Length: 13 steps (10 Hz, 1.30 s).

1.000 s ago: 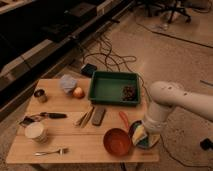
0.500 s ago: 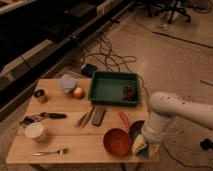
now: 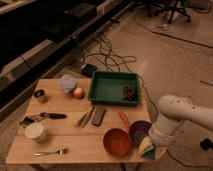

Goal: Wipe purple bowl with sponge

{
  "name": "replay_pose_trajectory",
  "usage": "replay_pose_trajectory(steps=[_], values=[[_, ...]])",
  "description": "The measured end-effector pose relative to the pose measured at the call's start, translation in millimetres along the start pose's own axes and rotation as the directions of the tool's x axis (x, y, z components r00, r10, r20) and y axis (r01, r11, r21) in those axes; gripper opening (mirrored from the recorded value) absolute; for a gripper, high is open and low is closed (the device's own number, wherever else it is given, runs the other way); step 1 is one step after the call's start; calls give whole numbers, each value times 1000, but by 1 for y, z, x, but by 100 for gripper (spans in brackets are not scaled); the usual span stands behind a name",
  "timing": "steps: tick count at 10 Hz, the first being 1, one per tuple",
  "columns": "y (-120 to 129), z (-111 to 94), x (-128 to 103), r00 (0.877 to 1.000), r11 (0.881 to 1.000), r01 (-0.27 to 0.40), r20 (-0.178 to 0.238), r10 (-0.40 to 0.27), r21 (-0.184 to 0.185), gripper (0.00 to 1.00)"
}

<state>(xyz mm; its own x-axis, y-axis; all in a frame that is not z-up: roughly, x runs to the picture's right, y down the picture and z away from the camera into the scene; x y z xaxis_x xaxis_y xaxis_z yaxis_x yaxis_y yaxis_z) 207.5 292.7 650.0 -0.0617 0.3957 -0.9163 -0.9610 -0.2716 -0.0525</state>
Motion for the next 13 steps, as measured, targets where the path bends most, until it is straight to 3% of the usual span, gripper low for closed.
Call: replay_pose_trajectory(steps=[5,10,13], values=[[-23,9,-16,998,998,-49,-28,48,-30,0],[-31,-10,-37,998,998,-66,9,66,-25,0],[-34,-18,-55,998,997,-68,6,68,-35,0]])
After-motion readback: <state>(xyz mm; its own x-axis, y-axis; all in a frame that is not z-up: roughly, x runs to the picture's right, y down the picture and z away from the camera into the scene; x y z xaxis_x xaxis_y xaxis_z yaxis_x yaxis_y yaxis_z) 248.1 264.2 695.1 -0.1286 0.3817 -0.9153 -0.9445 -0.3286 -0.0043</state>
